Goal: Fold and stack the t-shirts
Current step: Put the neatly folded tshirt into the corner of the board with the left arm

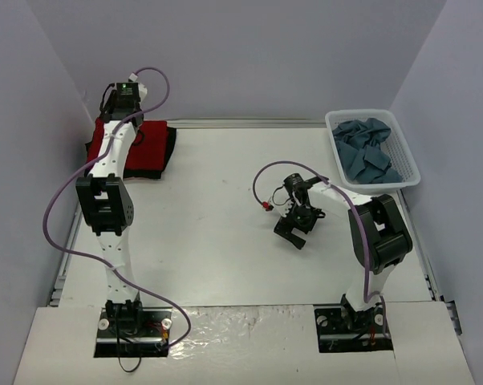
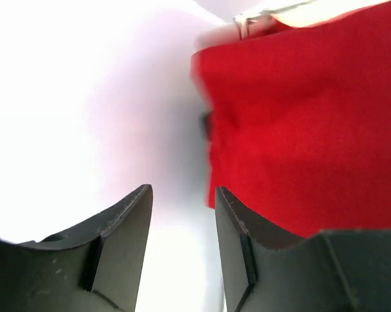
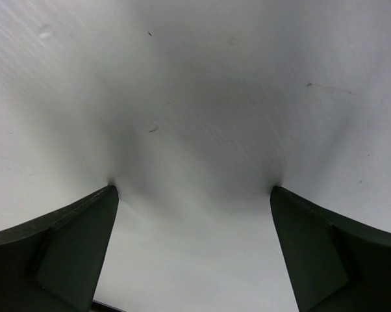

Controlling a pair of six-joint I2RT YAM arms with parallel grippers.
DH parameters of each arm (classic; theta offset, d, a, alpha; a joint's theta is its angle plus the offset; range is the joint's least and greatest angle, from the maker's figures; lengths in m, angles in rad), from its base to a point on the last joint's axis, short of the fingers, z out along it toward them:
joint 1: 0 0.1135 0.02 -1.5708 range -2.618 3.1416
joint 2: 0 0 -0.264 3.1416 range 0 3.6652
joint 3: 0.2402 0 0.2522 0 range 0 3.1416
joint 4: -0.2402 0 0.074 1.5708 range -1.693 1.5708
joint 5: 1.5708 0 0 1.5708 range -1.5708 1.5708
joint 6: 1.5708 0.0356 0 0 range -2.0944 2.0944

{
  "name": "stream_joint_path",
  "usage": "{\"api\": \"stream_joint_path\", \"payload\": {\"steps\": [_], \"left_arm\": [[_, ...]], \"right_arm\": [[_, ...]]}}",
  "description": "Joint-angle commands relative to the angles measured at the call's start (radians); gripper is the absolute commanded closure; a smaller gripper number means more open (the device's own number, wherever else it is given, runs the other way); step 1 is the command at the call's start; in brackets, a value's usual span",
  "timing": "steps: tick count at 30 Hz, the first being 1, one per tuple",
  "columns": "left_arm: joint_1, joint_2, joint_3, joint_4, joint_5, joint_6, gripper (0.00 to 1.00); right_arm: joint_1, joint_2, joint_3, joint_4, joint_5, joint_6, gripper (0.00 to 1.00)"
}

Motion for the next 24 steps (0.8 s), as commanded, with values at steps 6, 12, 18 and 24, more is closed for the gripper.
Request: {"api": "stream_joint_path", "payload": {"steps": [6,12,18,24], "left_arm": [[0.055,-0.045,0.029,0.157,-0.177,0.054,0.55],[0.055,-0.149,0.113,-0.158,0.062,-0.111,0.5],[0.055,-0.437,-0.052,-0.359,0.378,-0.254,0.48],[0.042,-0.886,-0.669,-0.05,0.596,-0.265,0.39]], "right_arm": [[-0.037,0.074,-0.072,-0.035,-0.073,0.008,0.0],[-0.031,0.035,-0.055,-0.037,-0.088,0.008,0.0],[-0.027,-0.076,0.007,-0.031,-0.096,0.025,0.0],[-0.031,-0.242,0.072,0.058,-0.058,0.125,0.0]]}}
